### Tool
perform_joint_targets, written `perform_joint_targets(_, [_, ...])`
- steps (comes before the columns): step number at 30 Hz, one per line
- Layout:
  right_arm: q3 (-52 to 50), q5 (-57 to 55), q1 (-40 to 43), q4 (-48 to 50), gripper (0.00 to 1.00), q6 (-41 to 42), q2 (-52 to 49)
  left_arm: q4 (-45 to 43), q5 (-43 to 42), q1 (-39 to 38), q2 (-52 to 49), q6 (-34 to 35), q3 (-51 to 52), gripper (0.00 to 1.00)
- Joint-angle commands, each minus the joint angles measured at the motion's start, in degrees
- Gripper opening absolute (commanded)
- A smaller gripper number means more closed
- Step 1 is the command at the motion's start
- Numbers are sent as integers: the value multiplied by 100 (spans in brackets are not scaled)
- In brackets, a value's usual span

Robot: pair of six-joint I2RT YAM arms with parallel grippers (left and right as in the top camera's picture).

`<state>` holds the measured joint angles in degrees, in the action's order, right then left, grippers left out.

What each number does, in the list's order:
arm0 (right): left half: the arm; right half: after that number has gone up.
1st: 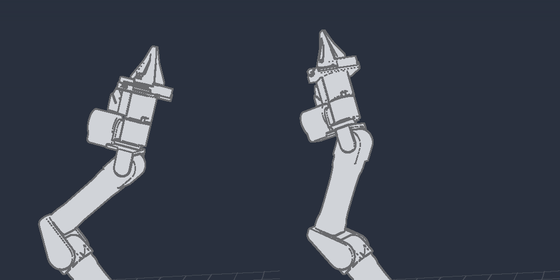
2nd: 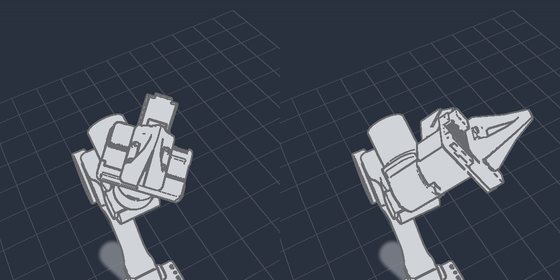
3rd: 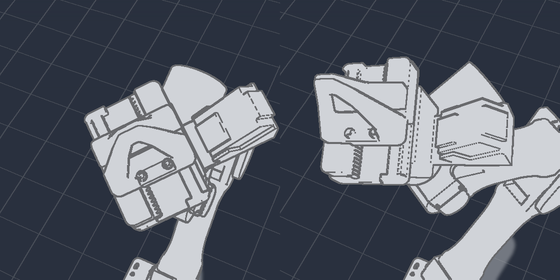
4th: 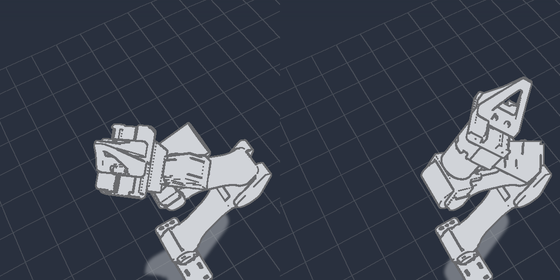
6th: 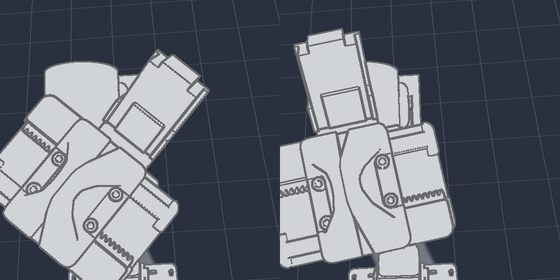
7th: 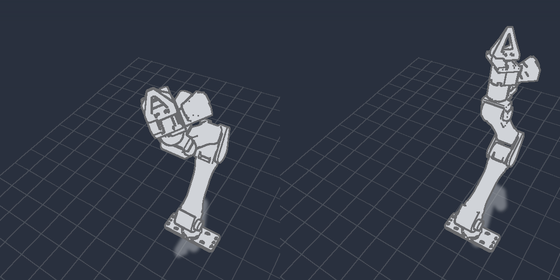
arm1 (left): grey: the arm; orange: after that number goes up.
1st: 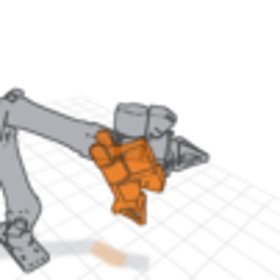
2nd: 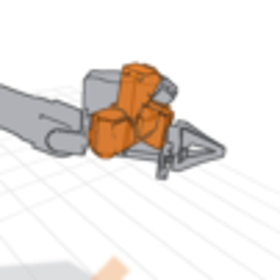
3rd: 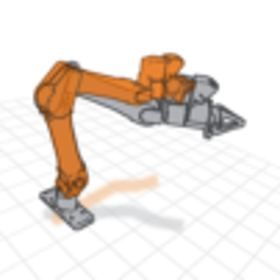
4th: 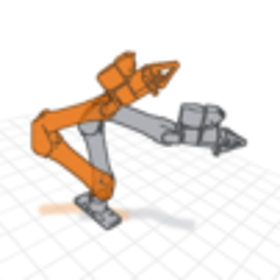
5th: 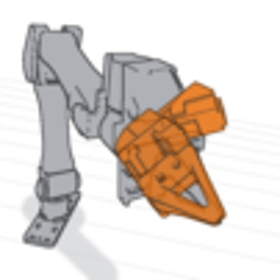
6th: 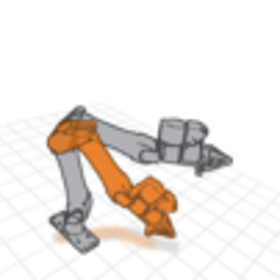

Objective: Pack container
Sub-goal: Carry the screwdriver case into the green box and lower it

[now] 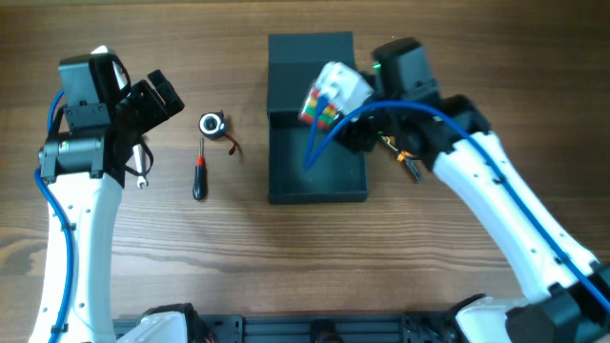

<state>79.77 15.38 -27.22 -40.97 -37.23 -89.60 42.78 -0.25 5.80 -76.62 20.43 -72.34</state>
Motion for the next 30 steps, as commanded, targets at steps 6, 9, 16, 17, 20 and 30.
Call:
perform_joint_targets(6, [96, 761, -186, 321, 4, -1683, -1768, -31, 33, 37, -22, -50, -107, 100])
perform_joint_targets(9, [96, 763, -186, 664, 4, -1681, -2181, -31, 33, 37, -22, -50, -107, 100])
perform_joint_targets(16, [96, 1040, -186, 1692, 5, -1661, -2721, -31, 33, 37, -22, -50, -107, 100])
perform_joint_targets(17, [96, 1016, -186, 1797, 4, -1663, -2763, -31, 33, 37, -22, -50, -107, 100])
perform_joint_targets(20, [96, 994, -175, 1930, 9, -1657, -2796, -31, 35, 37, -22, -50, -107, 100])
perform_joint_targets(30, [96, 417, -175, 1882, 47, -1121, -2741, -31, 33, 37, -22, -50, -107, 100])
